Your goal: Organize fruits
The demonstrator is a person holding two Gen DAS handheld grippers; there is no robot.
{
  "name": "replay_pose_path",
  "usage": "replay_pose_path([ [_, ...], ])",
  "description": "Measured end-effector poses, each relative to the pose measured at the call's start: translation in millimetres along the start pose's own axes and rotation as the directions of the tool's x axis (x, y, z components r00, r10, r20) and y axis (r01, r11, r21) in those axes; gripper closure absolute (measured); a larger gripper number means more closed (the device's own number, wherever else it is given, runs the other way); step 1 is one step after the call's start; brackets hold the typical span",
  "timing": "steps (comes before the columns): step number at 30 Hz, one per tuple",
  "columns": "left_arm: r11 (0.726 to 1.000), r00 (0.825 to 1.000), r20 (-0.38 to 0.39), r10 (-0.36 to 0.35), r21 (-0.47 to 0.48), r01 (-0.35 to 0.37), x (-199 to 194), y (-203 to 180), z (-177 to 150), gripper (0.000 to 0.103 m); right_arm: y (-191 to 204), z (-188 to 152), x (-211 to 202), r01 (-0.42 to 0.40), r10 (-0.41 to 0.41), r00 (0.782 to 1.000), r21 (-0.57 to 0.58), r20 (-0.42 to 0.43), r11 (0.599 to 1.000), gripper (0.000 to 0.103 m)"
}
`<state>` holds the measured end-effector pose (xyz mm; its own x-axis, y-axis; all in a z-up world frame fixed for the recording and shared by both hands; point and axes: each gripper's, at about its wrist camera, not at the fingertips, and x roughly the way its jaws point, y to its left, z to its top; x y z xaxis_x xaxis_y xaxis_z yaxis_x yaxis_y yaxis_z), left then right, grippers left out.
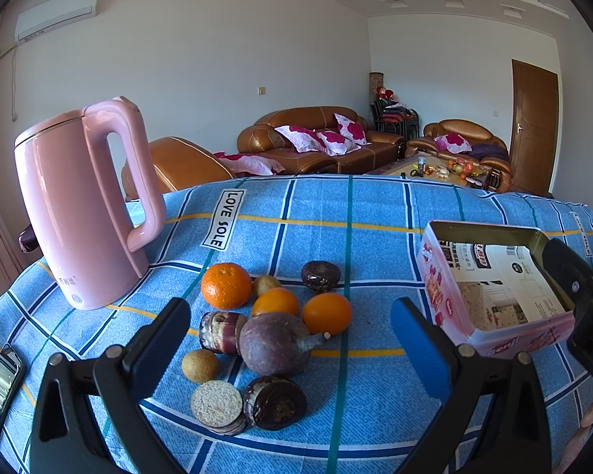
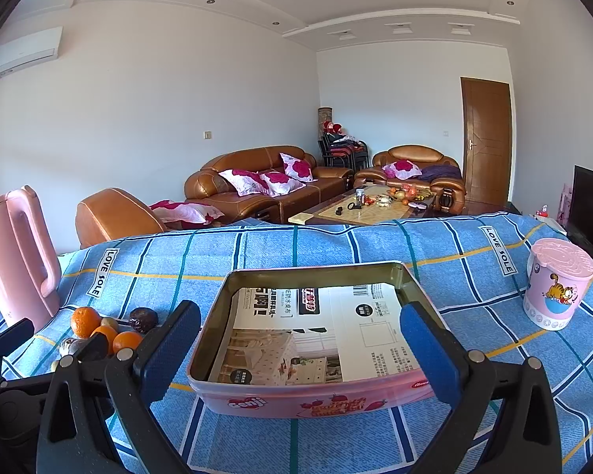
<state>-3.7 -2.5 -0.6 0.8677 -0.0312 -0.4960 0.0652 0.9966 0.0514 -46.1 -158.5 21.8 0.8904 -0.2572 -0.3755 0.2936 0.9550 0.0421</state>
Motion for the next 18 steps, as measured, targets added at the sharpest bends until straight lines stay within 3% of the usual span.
replay_pose_path([
  [10,1.000,1.000,-0.010,-0.023,0.001,0.023,-2,2,-4,0.000,3,0,-2,-0.015,0.016,1.000,-0.012,0.001,1.000,0.001],
  [15,0.999,0.999,-0.031,0.037,0.019,-0.036,-8,15,-10,0.000,6,0,-3,-0.057,0.057,0.998,-0.023,0.000,0.998,0.002],
  [16,0.998,0.997,-0.039,0.062,0.022,-0.061,-11,20,-12,0.000,7,-1,-3,-0.071,0.071,0.997,-0.027,-0.002,0.997,0.003],
  [18,0.996,0.994,-0.059,0.089,0.017,-0.088,-17,36,-16,0.000,11,-2,-2,-0.098,0.098,0.995,-0.045,-0.014,0.994,0.015],
])
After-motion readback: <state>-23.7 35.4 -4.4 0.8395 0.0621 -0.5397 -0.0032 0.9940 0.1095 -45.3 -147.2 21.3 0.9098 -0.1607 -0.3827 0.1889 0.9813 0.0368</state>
